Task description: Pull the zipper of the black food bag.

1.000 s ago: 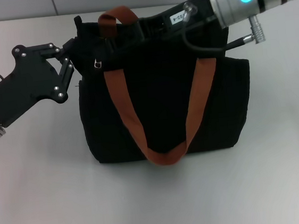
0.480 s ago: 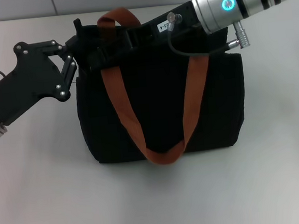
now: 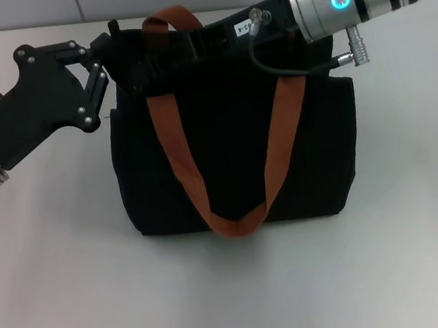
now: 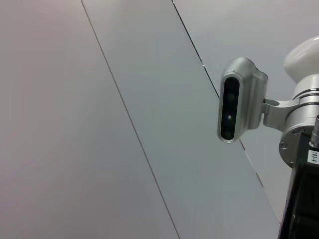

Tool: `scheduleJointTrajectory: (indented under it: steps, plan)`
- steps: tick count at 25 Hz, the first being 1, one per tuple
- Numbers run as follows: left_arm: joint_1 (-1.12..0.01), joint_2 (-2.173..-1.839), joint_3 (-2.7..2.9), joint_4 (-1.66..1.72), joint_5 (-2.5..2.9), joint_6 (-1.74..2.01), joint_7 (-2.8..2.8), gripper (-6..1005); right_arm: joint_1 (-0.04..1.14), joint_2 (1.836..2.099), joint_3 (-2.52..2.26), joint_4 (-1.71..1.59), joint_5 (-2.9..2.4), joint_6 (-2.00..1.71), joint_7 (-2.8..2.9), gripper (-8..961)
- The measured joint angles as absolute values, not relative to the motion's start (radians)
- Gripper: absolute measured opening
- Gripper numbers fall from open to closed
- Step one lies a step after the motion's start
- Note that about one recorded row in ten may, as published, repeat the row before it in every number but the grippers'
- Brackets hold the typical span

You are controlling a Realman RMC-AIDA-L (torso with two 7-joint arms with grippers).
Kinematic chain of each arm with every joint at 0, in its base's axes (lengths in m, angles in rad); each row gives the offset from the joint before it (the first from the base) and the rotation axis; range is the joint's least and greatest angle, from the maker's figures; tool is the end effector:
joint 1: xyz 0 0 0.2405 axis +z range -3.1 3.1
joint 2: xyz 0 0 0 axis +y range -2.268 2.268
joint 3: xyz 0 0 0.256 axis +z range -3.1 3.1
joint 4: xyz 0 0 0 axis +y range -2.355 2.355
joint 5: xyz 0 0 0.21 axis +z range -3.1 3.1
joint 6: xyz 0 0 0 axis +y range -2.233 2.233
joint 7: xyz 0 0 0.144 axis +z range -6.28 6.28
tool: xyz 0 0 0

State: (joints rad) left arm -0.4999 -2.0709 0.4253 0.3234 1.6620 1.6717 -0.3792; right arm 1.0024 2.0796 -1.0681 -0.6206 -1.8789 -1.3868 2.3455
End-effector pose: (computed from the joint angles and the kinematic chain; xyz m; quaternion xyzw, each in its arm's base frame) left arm -0.2653 0.3164 0.0150 -0.8390 0.0809 -0.3660 0.3944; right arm 0.0739 0.4034 -0.0501 0.8921 -0.4120 -0.1778 0.0530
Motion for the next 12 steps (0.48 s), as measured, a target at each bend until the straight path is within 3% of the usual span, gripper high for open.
scheduleJointTrajectory:
  steps: [12]
  plan:
    - [-0.503,-2.071,0.433,0.324,1.661,1.7,-0.382,51,0.981,2.083,-1.076,-0.638,-1.857,-1.375,2.345,376]
